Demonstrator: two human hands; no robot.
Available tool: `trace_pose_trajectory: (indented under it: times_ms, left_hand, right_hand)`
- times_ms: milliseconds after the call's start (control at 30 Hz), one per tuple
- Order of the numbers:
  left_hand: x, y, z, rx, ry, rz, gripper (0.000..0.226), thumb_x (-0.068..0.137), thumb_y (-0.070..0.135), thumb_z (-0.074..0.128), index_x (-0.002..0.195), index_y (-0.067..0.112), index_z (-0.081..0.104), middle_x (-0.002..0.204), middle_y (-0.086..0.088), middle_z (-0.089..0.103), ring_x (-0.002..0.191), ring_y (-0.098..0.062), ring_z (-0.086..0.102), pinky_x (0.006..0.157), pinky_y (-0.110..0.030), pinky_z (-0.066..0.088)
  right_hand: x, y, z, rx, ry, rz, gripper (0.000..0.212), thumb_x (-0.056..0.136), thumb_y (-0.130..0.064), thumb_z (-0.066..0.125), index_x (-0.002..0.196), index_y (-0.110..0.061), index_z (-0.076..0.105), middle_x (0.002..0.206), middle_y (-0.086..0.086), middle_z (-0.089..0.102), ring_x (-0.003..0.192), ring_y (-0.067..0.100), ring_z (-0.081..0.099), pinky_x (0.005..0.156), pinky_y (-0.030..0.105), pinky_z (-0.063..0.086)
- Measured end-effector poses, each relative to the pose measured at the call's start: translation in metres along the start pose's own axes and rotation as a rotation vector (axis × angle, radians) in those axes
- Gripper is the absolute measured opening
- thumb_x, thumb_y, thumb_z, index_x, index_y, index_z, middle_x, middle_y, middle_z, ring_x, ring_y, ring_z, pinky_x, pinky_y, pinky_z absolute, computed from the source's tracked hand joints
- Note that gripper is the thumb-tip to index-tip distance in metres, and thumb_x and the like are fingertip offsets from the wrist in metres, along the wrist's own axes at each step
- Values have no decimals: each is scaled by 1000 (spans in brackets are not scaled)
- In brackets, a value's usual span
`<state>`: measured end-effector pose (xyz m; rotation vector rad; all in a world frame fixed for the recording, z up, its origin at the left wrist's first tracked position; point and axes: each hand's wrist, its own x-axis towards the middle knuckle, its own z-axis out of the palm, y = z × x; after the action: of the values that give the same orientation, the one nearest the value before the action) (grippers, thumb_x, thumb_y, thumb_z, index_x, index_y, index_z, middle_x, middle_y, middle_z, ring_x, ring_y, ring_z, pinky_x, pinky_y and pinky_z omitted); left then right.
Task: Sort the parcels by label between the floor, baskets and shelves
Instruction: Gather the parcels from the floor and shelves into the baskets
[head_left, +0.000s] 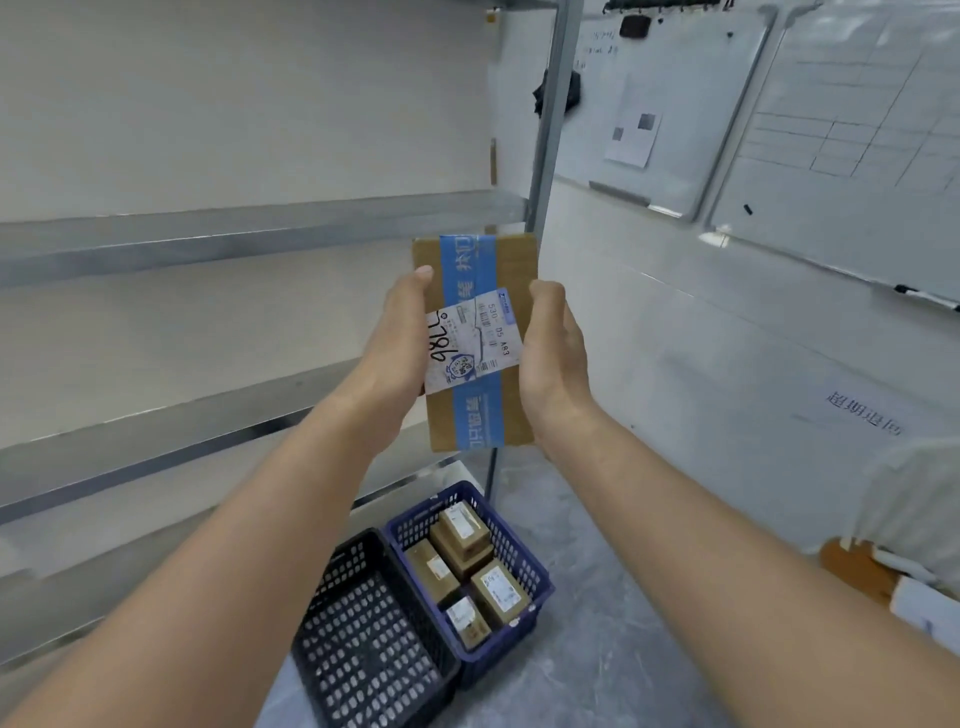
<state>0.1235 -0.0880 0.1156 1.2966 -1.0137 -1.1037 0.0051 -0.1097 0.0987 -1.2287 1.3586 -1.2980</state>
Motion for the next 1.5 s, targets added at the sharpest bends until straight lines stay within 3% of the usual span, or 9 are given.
trace_pose_trajectory:
  times_ms: [133,300,500,767,900,1000,1133,1267,1500]
  left_hand:
    - [90,-34,11,-11,-19,-76,58,102,61,23,136,25,53,74,6,77,66,-9,74,87,-43,54]
    - [168,-67,21,-18,-29,-152,62,99,65,23,141,27,49,81,2,79,77,-15,77,90,-44,55]
    - [234,-96,30,-14,8,-199,63,100,63,26,141,22,50,89,0,79,71,-10,76,73,-36,53]
    - [295,-152,76,-12,131,-312,60,101,62,22,145,29,47,86,3,80,75,-9,76,87,-41,54]
    - [328,-198,119,-39,308,-380,58,100,62,26,140,29,53,83,5,79,79,-13,76,93,-43,53]
    - [350,-226,150,-67,458,-447,51,101,58,29,113,28,69,73,7,77,84,-19,74,104,-49,50]
    - [370,-256,179,-96,513,-535,60,102,56,29,77,35,79,81,5,79,91,-23,74,104,-51,50]
    - [385,-303,187,-85,543,-584,61,104,53,27,66,47,74,78,10,78,79,-14,73,89,-42,57]
    - [382,-439,181,-183,555,-731,41,102,54,33,92,40,70,81,10,75,93,-20,70,101,-54,51]
  right_hand:
    - [78,31,6,-11,-7,65,40,107,-56,38,108,-27,65,103,11,78,84,13,69,69,30,49]
    - [163,61,22,-5,-26,149,42,102,-59,36,98,-23,56,71,-6,69,60,7,63,64,30,47]
    - [227,98,42,8,-86,221,56,79,-68,37,100,-22,61,89,3,73,83,19,67,76,37,52]
    - [325,173,28,38,-241,307,44,90,-65,39,94,-26,60,74,-5,69,75,16,64,75,38,49]
    - [383,236,22,38,-371,422,71,72,-79,46,118,-28,65,112,-2,74,107,23,68,93,47,51]
    - [423,284,10,5,-491,488,72,71,-83,46,121,-34,65,131,-9,67,123,23,60,94,45,47]
    - [460,324,-3,20,-537,566,53,91,-69,40,107,-26,68,106,-4,75,101,21,68,86,42,51]
    - [472,374,-3,-71,-553,606,58,78,-79,40,114,-39,60,143,-2,67,128,24,59,98,52,43]
    - [455,500,-12,-174,-529,723,60,84,-70,40,115,-22,60,103,-3,73,97,17,68,89,45,52]
